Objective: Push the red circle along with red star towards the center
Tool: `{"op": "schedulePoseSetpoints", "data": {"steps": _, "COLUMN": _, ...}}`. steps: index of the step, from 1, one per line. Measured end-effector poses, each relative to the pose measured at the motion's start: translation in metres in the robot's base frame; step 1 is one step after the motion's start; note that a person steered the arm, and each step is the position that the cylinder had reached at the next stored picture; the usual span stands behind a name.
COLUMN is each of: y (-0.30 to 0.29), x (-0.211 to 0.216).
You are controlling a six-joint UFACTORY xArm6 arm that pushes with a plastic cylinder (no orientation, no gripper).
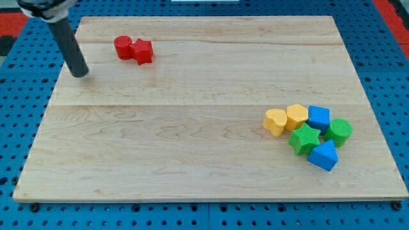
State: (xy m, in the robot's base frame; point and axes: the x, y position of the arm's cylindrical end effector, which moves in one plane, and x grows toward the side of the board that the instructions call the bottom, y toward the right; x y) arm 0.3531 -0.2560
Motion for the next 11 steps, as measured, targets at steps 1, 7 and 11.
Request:
{"op": "schedulePoseSetpoints", "data": {"steps": 1, "y": -0.009, "x": -0.037}}
{"op": "schedulePoseSetpoints", "data": {"steps": 7, "y": 0.066, "x": -0.078}}
{"op": "schedulePoseSetpoints", "data": {"steps": 11, "y": 0.108, "x": -0.064}}
